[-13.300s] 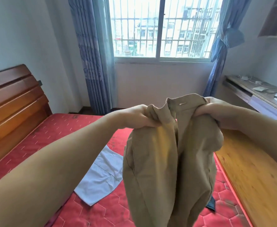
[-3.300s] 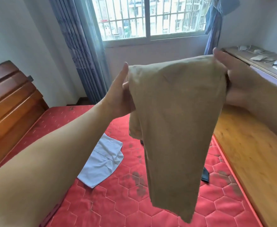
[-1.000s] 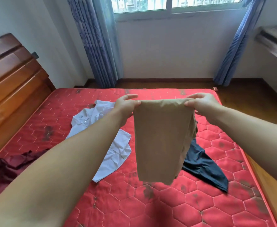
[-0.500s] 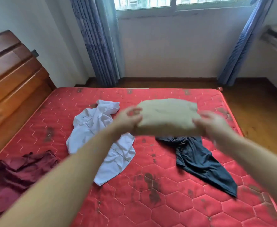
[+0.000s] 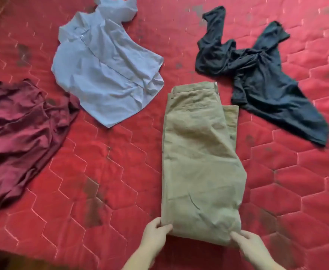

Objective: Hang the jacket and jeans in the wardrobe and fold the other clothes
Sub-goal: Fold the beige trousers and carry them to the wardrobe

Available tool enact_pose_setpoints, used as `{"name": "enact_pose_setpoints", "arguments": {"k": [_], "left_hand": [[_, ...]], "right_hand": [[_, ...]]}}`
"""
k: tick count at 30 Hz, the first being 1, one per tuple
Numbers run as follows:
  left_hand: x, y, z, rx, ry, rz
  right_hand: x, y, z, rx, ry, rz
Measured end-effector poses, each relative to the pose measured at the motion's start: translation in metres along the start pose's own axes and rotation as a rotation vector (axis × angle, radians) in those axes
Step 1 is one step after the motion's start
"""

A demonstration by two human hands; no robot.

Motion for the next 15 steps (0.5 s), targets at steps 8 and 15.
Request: {"name": "enact_pose_setpoints", "arguments": {"k": [8,15], "left_hand": [[-0.008,0.027,-0.018,-0.277,0.004,-0.053],[-0.012,0.037,-0.021,-0.293,0.015,-0.128]], "right_hand": [[-0.002,-0.007,-0.019,0.318,0.129,0.04],[-0.02,-0.003,-0.008,0.193,-0.008,0.501]]}}
Point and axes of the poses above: each hand's wrist, its own x-axis towards the middle knuckle, its own z-axis out of the back of the hand, y = z × x, the point moved 6 cm from there along x, towards the middle knuckle, and after that the axes turned 15 degrees about y, right-handed, at the moved point
